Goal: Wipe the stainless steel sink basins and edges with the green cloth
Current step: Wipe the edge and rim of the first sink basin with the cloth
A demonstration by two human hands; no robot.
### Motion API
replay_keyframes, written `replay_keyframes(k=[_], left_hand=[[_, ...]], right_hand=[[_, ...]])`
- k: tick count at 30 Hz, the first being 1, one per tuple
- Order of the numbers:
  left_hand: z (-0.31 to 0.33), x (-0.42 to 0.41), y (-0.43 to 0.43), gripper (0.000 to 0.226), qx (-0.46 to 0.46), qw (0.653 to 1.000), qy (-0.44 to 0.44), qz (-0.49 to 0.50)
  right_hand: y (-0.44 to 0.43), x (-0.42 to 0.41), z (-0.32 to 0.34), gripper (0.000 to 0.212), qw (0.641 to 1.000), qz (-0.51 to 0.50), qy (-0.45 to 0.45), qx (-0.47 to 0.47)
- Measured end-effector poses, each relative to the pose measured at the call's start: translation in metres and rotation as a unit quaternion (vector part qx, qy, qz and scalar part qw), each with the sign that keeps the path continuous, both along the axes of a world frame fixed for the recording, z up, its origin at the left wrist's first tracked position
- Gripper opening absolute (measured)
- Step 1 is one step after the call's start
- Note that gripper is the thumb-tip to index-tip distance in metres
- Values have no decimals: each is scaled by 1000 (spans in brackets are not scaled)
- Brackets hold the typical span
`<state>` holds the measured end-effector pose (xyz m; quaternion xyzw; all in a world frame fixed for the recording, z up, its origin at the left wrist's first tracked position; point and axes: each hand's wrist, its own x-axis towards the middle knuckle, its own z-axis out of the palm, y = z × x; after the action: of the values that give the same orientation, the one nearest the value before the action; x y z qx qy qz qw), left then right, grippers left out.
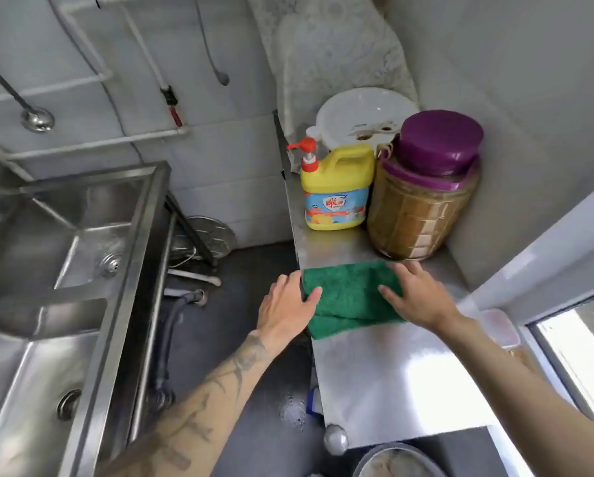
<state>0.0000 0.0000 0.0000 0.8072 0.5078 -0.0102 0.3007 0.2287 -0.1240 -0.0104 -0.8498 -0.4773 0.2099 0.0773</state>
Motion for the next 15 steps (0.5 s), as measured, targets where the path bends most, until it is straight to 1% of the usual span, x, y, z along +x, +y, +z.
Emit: replay_keyframes(k=[3,5,6,7,8,10,12,15], left_hand=[[-24,20,6,65,-12,998,-23,56],[-35,29,3,72,-24,997,-34,72],[-38,32,1,72,-32,995,-47,87],[-43,34,0,71,-38,991,-67,105],[-45,35,-2,69,-44,988,-85,123],[-51,36,-3,61,-67,978,-115,160],[-57,32,-4,51,-82,971,-136,177],[-57,11,-2,38,-99,961,-158,204]], right_hand=[[14,2,-17,72,998,-62,1,-11],[17,-1,-26,83,997,-73,-7,-31],[18,-3,-30,86,996,-76,-12,-32],[19,-2,-35,85,996,-82,-6,-28],[20,-3,-38,78,996,-86,11,-20],[22,-6,-47,57,994,-88,58,7],[24,-12,-50,40,993,-78,84,39],[29,-28,-38,32,989,-57,113,81]])
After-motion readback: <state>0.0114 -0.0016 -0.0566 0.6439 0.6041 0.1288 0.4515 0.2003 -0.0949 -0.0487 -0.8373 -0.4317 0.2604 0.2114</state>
